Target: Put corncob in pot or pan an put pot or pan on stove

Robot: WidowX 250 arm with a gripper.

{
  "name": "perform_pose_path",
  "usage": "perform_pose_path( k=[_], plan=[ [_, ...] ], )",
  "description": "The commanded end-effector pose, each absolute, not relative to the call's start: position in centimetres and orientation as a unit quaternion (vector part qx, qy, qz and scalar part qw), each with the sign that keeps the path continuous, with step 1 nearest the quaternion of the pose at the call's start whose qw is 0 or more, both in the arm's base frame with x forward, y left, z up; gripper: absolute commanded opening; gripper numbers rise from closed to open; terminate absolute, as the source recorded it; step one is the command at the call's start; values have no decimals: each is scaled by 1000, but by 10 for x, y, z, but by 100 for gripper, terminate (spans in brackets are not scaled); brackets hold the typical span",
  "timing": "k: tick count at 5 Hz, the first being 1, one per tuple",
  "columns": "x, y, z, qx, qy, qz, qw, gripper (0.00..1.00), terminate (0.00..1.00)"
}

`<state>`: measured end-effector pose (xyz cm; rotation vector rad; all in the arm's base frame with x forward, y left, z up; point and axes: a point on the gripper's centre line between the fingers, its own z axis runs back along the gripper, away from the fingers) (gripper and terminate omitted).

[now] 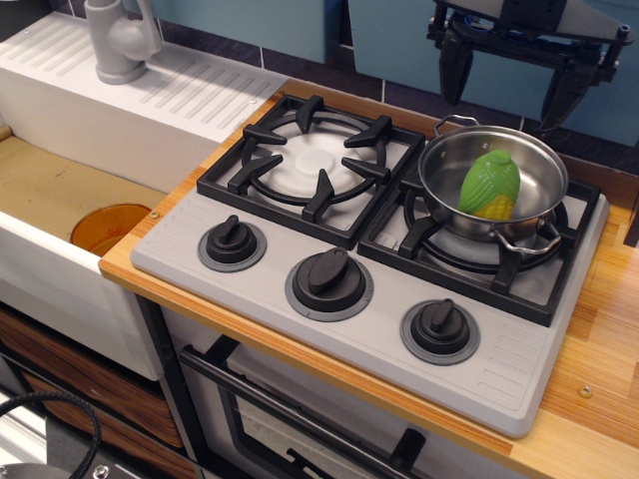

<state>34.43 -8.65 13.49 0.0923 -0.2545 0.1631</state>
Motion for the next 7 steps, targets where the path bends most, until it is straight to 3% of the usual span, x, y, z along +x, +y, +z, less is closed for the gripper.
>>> perform_pose_path(
  k=[1, 4, 7],
  plan=[
    [365, -67, 155, 78, -144, 51, 985, 100, 0],
    [385, -31, 135, 101, -165, 22, 981, 100, 0],
    [374, -29, 102, 102, -203, 36, 973, 100, 0]
  ],
)
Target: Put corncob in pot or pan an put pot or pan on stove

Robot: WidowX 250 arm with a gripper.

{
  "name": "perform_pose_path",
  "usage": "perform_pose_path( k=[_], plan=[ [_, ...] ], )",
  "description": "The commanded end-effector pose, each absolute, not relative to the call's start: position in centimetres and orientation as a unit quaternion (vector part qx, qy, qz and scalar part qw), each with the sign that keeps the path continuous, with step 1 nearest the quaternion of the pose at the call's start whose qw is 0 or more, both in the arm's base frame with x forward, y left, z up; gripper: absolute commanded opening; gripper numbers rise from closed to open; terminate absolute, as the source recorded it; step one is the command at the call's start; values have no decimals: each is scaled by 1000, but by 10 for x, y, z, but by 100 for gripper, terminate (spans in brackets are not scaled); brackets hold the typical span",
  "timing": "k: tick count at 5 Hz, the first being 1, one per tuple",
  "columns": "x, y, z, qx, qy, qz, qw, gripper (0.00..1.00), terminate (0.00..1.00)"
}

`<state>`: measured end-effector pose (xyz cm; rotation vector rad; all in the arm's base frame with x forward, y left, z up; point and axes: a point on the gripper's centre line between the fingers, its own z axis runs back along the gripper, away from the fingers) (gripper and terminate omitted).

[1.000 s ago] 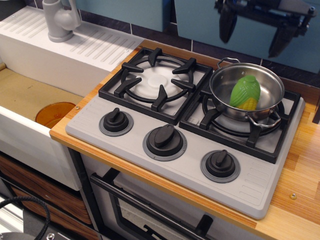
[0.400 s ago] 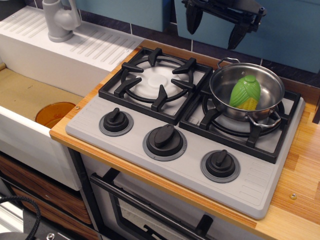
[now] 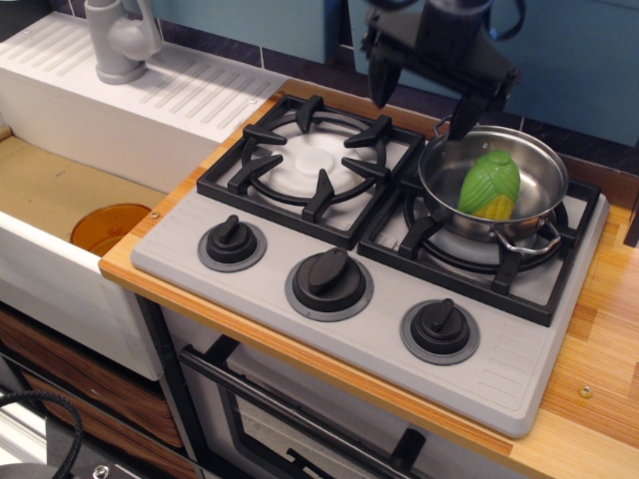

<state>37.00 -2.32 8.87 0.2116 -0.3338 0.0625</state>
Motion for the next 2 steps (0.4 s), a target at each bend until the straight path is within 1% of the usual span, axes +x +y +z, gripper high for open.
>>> perform_pose_path(
  k=[1, 2],
  plan=[
    [369, -32, 90, 101, -215, 40, 971, 100, 0],
    [363, -39, 79, 103, -225, 46, 968, 100, 0]
  ],
)
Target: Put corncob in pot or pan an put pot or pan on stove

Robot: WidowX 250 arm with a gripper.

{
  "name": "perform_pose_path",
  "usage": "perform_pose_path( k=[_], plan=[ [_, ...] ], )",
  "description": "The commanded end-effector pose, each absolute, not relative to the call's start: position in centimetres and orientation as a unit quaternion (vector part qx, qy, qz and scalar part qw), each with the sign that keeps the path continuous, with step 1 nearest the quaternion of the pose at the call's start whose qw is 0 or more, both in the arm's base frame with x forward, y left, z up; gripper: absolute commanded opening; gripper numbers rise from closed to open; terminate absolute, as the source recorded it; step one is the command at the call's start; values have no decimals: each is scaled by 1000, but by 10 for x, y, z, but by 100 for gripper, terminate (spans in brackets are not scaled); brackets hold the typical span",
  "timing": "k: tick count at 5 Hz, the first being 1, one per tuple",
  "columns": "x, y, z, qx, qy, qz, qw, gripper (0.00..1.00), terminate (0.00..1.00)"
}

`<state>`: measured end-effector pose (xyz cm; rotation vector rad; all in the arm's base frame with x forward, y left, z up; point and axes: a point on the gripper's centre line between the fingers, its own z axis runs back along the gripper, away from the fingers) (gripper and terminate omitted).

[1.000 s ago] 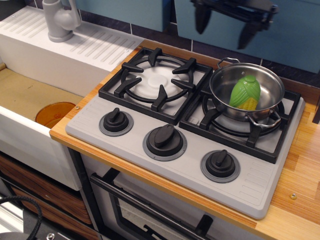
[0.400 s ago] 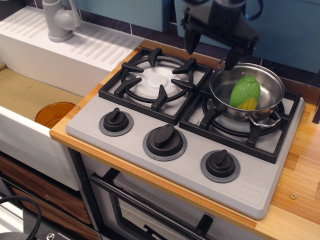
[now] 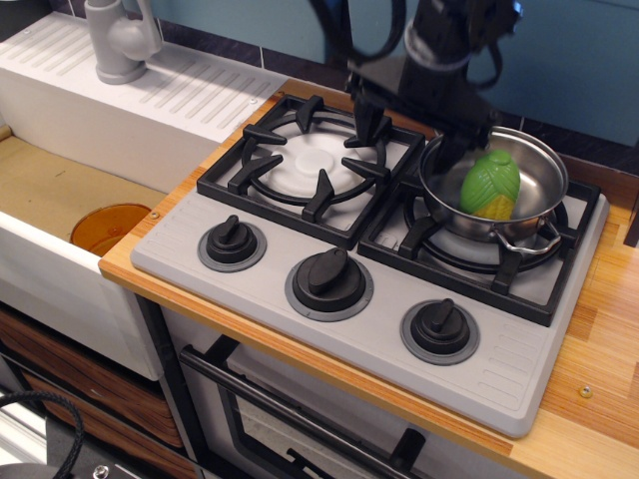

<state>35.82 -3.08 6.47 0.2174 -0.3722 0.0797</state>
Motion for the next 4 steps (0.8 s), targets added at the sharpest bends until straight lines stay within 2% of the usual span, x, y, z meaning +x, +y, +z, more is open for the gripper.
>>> perform_pose_path(
  k=[1, 2, 4],
  plan=[
    [358, -47, 69, 101, -232, 51, 966, 100, 0],
    [358, -54, 60, 96, -235, 58, 966, 0, 0],
    [362, -58, 63, 96, -233, 57, 966, 0, 0]
  ],
)
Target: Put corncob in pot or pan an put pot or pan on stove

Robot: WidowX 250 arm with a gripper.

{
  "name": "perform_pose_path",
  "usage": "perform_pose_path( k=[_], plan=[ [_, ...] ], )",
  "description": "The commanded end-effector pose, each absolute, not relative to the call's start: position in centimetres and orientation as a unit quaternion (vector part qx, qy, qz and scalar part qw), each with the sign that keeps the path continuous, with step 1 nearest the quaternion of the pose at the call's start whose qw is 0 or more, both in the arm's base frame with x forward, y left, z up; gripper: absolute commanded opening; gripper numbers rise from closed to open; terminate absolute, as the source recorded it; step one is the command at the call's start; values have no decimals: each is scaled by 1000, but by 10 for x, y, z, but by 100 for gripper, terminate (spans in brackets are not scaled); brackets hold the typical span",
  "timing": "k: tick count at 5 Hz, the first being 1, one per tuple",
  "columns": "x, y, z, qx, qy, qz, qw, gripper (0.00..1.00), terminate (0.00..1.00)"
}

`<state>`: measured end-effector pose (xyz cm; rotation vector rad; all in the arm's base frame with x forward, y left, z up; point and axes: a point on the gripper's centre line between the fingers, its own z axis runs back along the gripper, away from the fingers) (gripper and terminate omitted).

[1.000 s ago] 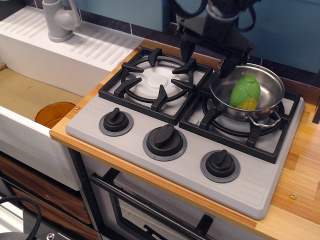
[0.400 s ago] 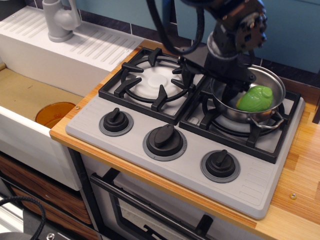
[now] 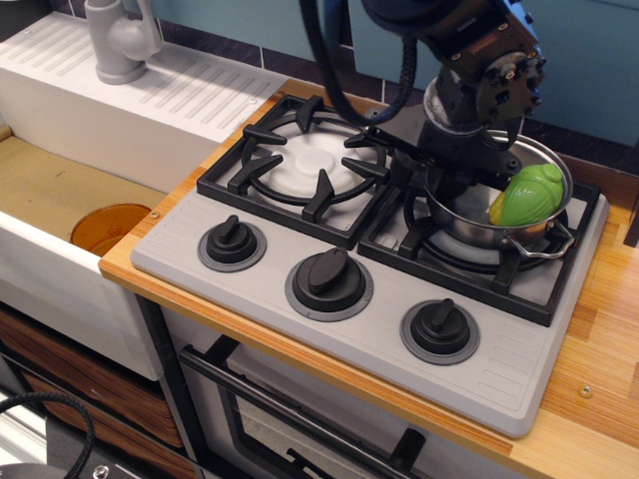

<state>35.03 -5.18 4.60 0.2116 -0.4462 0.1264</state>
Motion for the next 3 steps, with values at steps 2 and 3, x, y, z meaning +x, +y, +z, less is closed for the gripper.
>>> perform_pose_path(
  k=[2, 3],
  plan=[
    [365, -59, 82, 81, -225, 52, 970, 0, 0],
    [365, -54, 100, 84, -217, 52, 971, 0, 0]
  ],
)
